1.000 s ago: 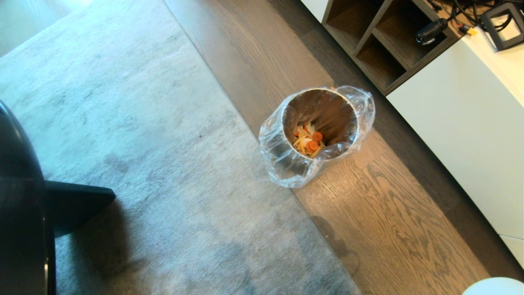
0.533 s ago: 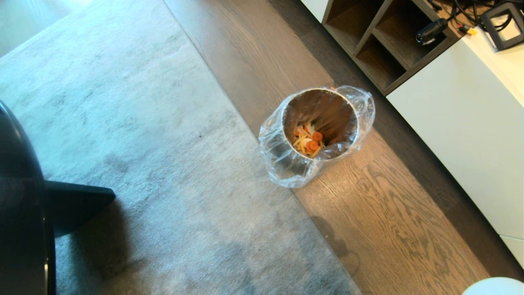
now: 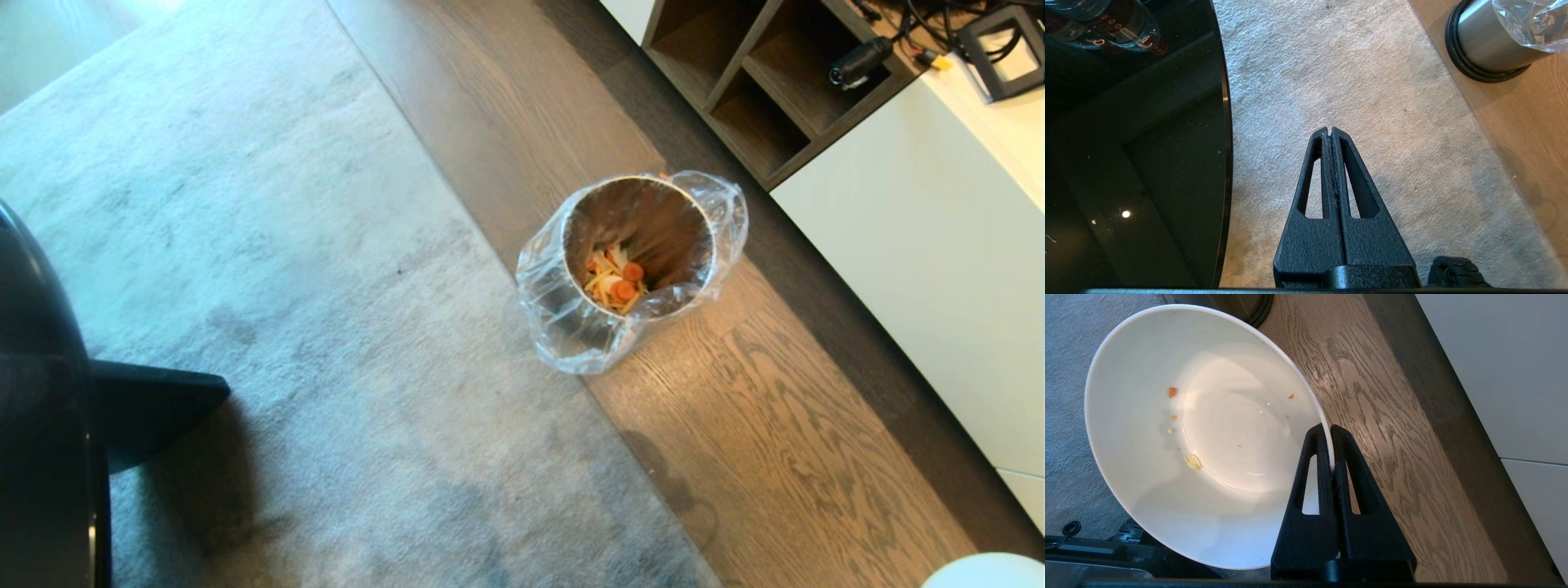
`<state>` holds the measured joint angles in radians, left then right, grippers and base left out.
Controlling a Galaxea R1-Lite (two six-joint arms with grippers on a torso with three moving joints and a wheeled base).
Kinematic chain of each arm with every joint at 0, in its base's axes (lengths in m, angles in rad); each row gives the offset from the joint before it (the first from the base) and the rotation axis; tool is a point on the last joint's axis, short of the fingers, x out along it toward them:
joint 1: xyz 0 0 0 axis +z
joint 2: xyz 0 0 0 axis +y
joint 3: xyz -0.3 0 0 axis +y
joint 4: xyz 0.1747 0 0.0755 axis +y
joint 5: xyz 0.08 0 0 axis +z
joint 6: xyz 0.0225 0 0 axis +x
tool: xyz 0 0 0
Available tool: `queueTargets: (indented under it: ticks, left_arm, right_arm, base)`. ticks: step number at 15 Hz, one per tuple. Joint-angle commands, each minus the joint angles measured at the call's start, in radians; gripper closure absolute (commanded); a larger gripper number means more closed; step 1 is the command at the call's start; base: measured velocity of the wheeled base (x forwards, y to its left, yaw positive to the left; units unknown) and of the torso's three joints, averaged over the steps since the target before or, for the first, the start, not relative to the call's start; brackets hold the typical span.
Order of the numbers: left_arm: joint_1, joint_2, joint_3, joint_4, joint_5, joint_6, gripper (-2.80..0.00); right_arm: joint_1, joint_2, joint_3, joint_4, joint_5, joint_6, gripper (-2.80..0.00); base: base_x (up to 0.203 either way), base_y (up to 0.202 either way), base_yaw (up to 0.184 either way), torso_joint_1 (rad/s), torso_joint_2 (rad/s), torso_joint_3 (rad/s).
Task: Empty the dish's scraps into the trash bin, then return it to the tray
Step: Put the bowl back to the table
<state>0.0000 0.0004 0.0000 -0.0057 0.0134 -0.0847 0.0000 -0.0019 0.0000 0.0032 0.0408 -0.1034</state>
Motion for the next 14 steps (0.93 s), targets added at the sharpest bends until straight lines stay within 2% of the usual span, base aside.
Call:
queueTargets:
  ticks: [1, 14]
  left_arm:
    - [0.000, 0.000, 0.000, 0.000, 0.000, -0.001, 0.00]
    - [0.000, 0.000, 0.000, 0.000, 0.000, -0.001, 0.00]
  right_arm:
    - [0.000, 0.002, 0.000, 0.000, 0.001, -0.001, 0.00]
    - [0.000, 0.002, 0.000, 0.000, 0.001, -0.001, 0.00]
  base:
    - [0.000, 0.000, 0.000, 0.000, 0.00, 0.000]
    - [0.000, 0.000, 0.000, 0.000, 0.00, 0.000]
